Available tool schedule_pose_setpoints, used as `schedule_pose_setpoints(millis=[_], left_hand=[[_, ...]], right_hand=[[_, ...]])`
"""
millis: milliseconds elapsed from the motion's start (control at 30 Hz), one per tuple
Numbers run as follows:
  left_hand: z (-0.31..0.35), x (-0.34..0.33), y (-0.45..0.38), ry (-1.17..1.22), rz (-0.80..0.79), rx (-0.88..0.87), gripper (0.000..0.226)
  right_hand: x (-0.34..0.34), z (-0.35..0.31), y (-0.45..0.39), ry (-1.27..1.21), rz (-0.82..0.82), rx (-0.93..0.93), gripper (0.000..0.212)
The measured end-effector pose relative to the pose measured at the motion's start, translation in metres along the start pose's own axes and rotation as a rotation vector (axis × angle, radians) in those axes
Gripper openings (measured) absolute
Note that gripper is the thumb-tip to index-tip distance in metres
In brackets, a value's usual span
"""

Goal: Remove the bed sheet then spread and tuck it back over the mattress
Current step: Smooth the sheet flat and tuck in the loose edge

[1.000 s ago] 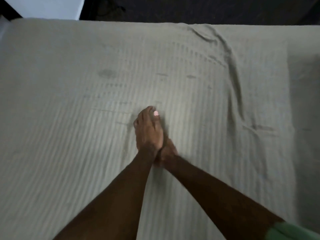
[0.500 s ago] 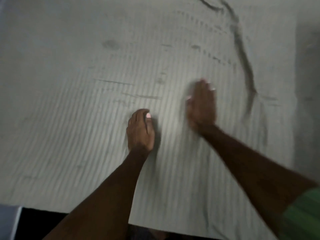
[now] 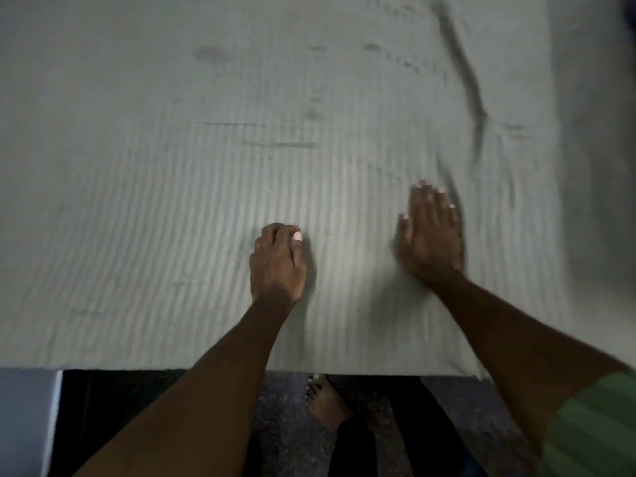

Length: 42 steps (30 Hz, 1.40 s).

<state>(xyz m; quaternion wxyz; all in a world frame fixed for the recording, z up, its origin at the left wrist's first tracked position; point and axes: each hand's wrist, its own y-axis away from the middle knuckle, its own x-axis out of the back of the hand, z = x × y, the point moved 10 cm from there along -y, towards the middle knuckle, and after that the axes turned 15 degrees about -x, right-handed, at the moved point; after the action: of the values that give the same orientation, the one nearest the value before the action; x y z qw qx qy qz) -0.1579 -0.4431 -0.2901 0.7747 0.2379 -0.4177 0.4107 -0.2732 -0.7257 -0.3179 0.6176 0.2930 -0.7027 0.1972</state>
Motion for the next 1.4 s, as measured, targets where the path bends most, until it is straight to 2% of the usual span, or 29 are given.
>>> schedule_pose_setpoints(millis=[67,133,167,233,300,333,400,467,600,667,733,800,867,933,1000,1100,1167,1300,1400], left_hand=[[0.008,0.002,0.009,0.032,-0.015,-0.022,0.052],[0.011,0.006,0.015,0.055,-0.002,-0.022,0.054],[0.013,0.009,0.018,0.060,0.012,-0.019,0.055],[0.016,0.012,0.024,0.053,0.038,-0.017,0.054],[0.020,0.009,0.030,0.041,0.035,-0.027,0.053],[0.022,0.007,0.032,0.033,0.024,-0.036,0.053],[0.028,-0.002,0.038,0.012,-0.029,-0.063,0.050],[0.038,-0.014,0.047,-0.018,-0.086,-0.126,0.047],[0.061,-0.031,0.054,-0.028,-0.144,-0.219,0.045],[0.078,-0.038,0.053,-0.013,-0.180,-0.249,0.043],[0.099,-0.043,0.049,0.001,-0.201,-0.302,0.040],[0.120,-0.051,0.041,0.008,-0.222,-0.343,0.035],[0.136,-0.061,0.033,0.006,-0.245,-0.361,0.032],[0.143,-0.071,0.028,-0.008,-0.275,-0.373,0.028],[0.145,-0.078,0.032,-0.034,-0.317,-0.404,0.025],[0.154,-0.090,0.053,-0.077,-0.386,-0.519,0.026],[0.163,-0.096,0.072,-0.108,-0.390,-0.579,0.029],[0.200,-0.112,0.099,-0.080,-0.392,-0.674,0.034],[0.209,-0.127,0.108,-0.076,-0.413,-0.659,0.045]], right_hand=[[0.005,0.016,0.009,-0.027,-0.017,-0.214,0.066],[0.010,-0.018,0.042,-0.088,0.019,-0.251,0.066],[0.010,-0.050,0.066,-0.143,0.016,-0.179,0.063],[-0.003,-0.124,0.127,-0.228,-0.149,0.068,0.064],[-0.016,-0.175,0.195,-0.167,-0.289,0.331,0.065],[-0.019,-0.184,0.215,-0.135,-0.273,0.413,0.065],[-0.022,-0.164,0.216,-0.112,-0.238,0.447,0.064],[-0.022,-0.108,0.196,-0.053,-0.228,0.372,0.068],[0.006,0.047,0.135,0.057,-0.135,0.030,0.070],[0.014,0.085,0.125,0.032,-0.151,-0.127,0.069],[0.016,0.077,0.125,0.004,-0.120,-0.268,0.069],[0.012,0.037,0.131,-0.097,-0.144,-0.267,0.066],[-0.005,-0.020,0.147,-0.144,-0.257,-0.014,0.066],[-0.016,-0.040,0.166,-0.046,-0.311,0.222,0.070],[-0.009,-0.008,0.156,0.042,-0.204,0.217,0.067],[0.013,0.099,0.130,0.030,-0.076,-0.117,0.064],[0.028,0.152,0.126,0.005,-0.053,-0.235,0.063],[0.031,0.146,0.132,-0.119,-0.093,-0.274,0.055],[0.034,0.133,0.166,-0.176,-0.062,-0.176,0.044]])
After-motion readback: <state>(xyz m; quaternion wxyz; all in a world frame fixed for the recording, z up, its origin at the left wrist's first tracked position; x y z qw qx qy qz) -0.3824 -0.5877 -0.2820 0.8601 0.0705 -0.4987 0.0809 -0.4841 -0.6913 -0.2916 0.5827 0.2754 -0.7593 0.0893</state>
